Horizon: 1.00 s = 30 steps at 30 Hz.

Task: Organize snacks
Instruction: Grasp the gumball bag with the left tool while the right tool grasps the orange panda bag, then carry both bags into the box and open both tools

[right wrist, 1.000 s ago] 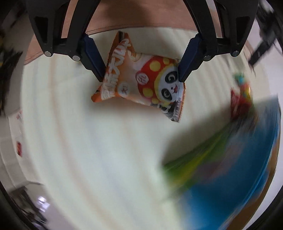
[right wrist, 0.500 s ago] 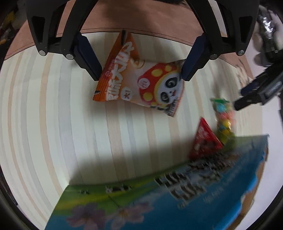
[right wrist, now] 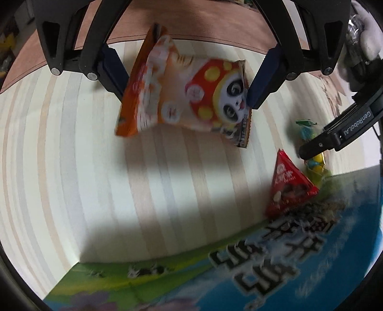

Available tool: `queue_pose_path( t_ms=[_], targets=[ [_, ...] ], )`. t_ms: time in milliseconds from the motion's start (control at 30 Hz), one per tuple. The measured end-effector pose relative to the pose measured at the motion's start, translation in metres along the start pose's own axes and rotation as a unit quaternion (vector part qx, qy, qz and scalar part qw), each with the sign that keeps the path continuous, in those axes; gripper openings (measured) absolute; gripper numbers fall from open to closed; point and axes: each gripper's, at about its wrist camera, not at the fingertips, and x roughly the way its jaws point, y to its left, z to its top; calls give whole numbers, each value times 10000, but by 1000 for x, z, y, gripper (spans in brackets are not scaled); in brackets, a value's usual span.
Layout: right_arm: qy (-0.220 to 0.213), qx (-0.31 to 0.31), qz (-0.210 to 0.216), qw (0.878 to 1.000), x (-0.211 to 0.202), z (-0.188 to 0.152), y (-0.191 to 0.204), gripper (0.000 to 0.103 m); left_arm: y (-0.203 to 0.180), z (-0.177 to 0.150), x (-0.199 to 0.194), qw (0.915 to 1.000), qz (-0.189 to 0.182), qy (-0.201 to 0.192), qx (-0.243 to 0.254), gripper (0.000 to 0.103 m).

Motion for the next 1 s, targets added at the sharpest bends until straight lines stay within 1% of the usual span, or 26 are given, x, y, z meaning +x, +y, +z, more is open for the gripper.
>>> queue_pose_path(
  t_ms=[33,67,100,200,300,333,500,567,600,700,833,867,933,1000],
  targets=[
    [-92,-76,-55,9999,-2,0,2,84,-2,-3,-1,10000,-12,-34,43,56],
    [-157,-133,-53,9998,-5,-1,3,82,-3,-7,-1,10000,10,-44,77,56],
    [-197,-174,-5,9997,-7,-2,3,75,-3,-9,-1,9999,21,-49,94,56],
    [-285,-286,-74,9992,-13,-5,4,72,-7,-22,1,10000,39,-54,72,55],
    [-320,-260,-5,9992,-16,-6,0,68,-4,-36,1,10000,4,-29,38,54],
    [-333,-249,20,9991,-18,-9,-3,68,-6,-34,1,10000,-7,-23,39,54],
    [-355,-127,261,9989,-23,-15,-16,66,-4,-58,-2,9999,-105,13,44,53],
    [-363,-86,355,9987,-26,-15,-19,65,-4,-59,-5,9998,-173,19,33,53],
    [-372,-69,398,9985,-29,-15,-22,65,-3,-69,-7,9998,-197,7,39,53],
    [-434,-35,563,9975,-41,-21,-29,65,-8,-72,-18,9995,-287,-44,110,53],
    [-561,-41,726,9958,-58,-20,-32,64,-19,-81,-39,9988,-384,-183,258,53],
    [-596,-44,771,9952,-61,-30,-33,64,-18,-84,-45,9985,-418,-216,279,53],
    [-674,-48,865,9940,-76,-34,-36,63,-24,-87,-60,9976,-505,-318,342,53],
    [-742,-48,966,9925,-85,-39,-33,63,-22,-83,-74,9967,-588,-416,385,53]
  ],
)
